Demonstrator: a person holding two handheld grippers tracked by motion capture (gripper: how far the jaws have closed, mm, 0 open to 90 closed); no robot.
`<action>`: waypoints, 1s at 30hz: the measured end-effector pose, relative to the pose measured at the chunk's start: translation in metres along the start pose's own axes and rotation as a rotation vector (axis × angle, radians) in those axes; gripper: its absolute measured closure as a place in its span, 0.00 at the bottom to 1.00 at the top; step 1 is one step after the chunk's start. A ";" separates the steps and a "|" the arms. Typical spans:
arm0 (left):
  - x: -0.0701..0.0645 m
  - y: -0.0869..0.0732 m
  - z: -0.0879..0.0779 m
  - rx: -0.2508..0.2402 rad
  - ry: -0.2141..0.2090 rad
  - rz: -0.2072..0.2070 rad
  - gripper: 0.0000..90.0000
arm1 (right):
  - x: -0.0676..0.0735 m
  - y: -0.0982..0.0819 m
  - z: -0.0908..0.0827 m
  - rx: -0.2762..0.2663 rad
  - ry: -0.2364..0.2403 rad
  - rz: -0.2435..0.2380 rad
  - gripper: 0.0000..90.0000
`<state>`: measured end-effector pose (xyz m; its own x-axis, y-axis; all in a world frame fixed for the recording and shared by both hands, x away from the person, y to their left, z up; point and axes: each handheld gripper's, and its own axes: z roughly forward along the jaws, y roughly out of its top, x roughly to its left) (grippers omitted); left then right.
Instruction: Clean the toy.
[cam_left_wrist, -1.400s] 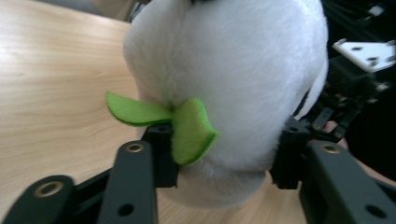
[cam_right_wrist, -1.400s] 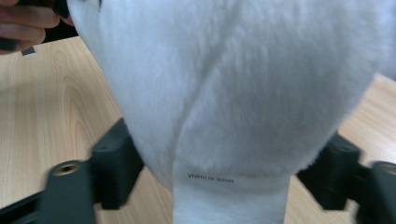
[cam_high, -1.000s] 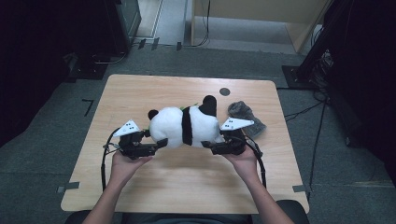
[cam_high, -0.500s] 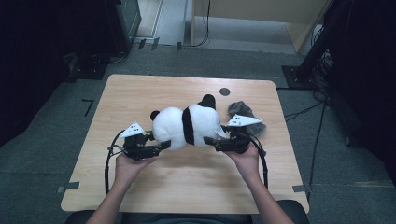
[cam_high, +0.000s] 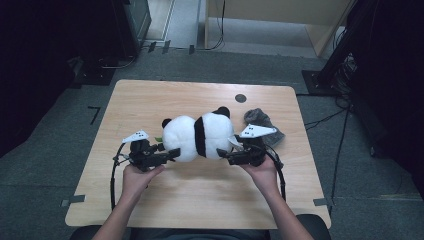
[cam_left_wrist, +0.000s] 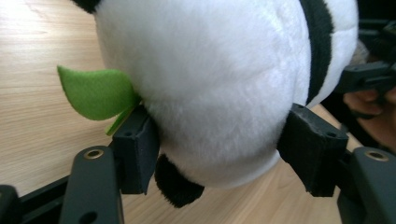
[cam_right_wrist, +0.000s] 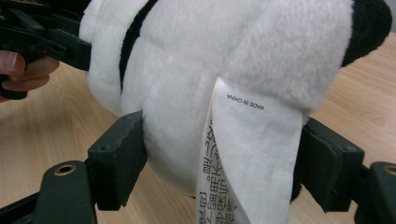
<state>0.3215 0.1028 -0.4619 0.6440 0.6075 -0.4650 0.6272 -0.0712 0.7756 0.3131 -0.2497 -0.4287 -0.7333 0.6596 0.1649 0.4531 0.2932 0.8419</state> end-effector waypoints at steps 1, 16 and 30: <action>0.000 0.000 0.000 0.001 0.010 0.009 0.35 | 0.001 0.000 0.000 0.005 -0.007 -0.001 0.26; -0.001 -0.003 0.002 0.040 0.030 0.075 0.30 | -0.006 -0.001 0.001 0.010 0.071 0.121 0.26; 0.016 -0.008 0.019 0.096 0.074 0.037 0.30 | -0.009 -0.007 0.019 0.078 -0.020 0.059 0.27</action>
<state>0.3346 0.0983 -0.4836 0.6353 0.6596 -0.4015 0.6450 -0.1674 0.7456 0.3265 -0.2447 -0.4461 -0.6940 0.6910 0.2021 0.5339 0.3057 0.7883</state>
